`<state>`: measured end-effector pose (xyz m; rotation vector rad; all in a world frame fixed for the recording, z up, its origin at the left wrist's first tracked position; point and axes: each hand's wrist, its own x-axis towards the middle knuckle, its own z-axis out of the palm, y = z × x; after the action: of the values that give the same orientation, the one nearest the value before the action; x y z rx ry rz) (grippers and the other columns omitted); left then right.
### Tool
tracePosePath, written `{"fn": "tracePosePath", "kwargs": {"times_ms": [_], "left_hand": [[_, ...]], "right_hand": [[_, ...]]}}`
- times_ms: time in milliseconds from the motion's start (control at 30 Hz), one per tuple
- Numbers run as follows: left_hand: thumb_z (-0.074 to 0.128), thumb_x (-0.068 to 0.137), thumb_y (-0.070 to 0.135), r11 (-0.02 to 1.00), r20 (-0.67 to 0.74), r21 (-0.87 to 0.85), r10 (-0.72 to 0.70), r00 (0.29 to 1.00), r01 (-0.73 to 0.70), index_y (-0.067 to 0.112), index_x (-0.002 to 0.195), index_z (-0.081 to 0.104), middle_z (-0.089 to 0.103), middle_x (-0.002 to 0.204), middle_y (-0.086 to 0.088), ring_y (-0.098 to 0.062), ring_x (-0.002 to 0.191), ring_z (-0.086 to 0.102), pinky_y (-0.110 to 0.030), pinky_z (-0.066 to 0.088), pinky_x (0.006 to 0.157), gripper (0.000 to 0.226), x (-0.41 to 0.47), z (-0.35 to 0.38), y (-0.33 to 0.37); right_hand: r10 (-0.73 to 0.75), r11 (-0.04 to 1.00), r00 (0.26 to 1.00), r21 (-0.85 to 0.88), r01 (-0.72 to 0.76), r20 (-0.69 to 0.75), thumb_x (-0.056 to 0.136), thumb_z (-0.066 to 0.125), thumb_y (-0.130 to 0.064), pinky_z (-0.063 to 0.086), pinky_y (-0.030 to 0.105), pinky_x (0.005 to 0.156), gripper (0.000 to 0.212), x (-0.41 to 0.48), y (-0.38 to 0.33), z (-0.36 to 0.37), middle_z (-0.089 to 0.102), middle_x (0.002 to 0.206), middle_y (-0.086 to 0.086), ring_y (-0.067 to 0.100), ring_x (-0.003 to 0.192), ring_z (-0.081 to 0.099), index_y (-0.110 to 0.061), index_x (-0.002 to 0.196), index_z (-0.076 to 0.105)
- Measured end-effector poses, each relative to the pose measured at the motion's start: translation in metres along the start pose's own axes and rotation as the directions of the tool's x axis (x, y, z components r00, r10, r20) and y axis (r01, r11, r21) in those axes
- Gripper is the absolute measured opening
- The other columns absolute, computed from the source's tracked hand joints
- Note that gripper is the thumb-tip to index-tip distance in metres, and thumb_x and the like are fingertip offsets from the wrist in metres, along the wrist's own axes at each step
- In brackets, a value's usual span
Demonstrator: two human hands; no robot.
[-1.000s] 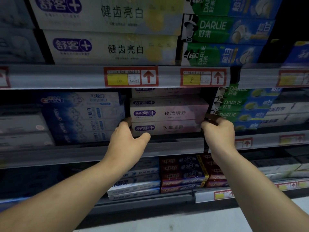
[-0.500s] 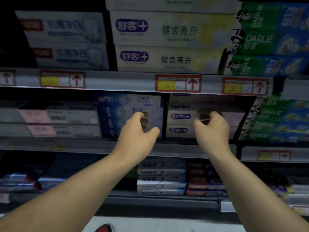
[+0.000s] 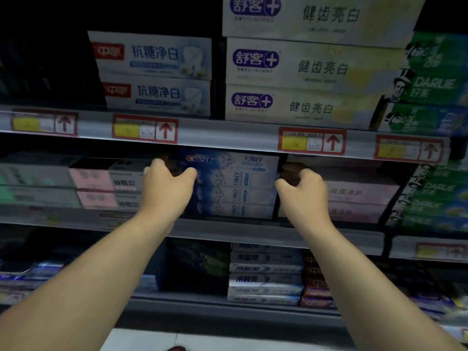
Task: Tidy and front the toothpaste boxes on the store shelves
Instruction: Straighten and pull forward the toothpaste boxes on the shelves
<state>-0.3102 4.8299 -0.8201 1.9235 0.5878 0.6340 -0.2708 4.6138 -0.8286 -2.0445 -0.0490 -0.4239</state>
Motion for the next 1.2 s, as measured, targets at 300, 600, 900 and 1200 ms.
{"fn": "tracePosePath", "kwargs": {"times_ms": [300, 600, 900, 1200], "left_hand": [[0.063, 0.089, 0.026, 0.999, 0.054, -0.033, 0.043, 0.998, -0.041, 0.008, 0.118, 0.056, 0.060, 0.114, -0.014, -0.028, 0.087, 0.061, -0.031, 0.042, 0.062, 0.035, 0.009, -0.008, -0.008], [0.060, 0.094, 0.010, 0.991, 0.088, -0.130, 0.028, 0.996, -0.017, 0.002, 0.103, 0.064, 0.062, 0.079, -0.007, -0.019, 0.064, 0.051, -0.029, 0.038, 0.056, 0.013, 0.011, -0.014, -0.011], [0.060, 0.099, 0.013, 0.990, 0.119, -0.139, 0.052, 0.992, -0.035, 0.006, 0.153, 0.039, 0.044, 0.076, 0.016, 0.005, 0.058, 0.031, -0.005, 0.030, 0.045, 0.058, 0.001, -0.011, -0.017], [0.061, 0.097, 0.003, 0.984, 0.176, -0.174, 0.057, 0.983, -0.027, 0.014, 0.130, 0.055, 0.045, 0.073, 0.015, -0.001, 0.060, 0.039, -0.006, 0.035, 0.042, 0.035, 0.000, -0.010, -0.019]], "right_hand": [[0.046, 0.999, 0.998, -0.002, -0.046, -0.034, 0.088, 0.061, -0.006, 0.027, 0.019, 0.038, 0.029, 0.004, -0.003, 0.009, 0.044, 0.060, 0.001, 0.016, 0.053, 0.039, -0.009, 0.065, 0.043], [0.062, 0.998, 0.998, -0.004, -0.062, -0.007, 0.088, 0.061, -0.008, 0.029, 0.025, 0.048, 0.026, 0.001, -0.004, 0.007, 0.046, 0.062, 0.002, 0.016, 0.055, 0.040, -0.010, 0.068, 0.045], [0.089, 0.996, 0.993, -0.013, -0.088, 0.081, 0.090, 0.062, -0.010, 0.028, 0.027, 0.052, 0.021, 0.001, -0.007, 0.004, 0.042, 0.070, 0.008, 0.019, 0.062, 0.039, -0.009, 0.079, 0.044], [0.102, 0.995, 0.986, -0.030, -0.098, 0.132, 0.091, 0.062, -0.008, 0.032, 0.025, 0.049, 0.023, -0.001, -0.011, 0.004, 0.047, 0.065, 0.003, 0.017, 0.058, 0.044, -0.010, 0.074, 0.048]]}}
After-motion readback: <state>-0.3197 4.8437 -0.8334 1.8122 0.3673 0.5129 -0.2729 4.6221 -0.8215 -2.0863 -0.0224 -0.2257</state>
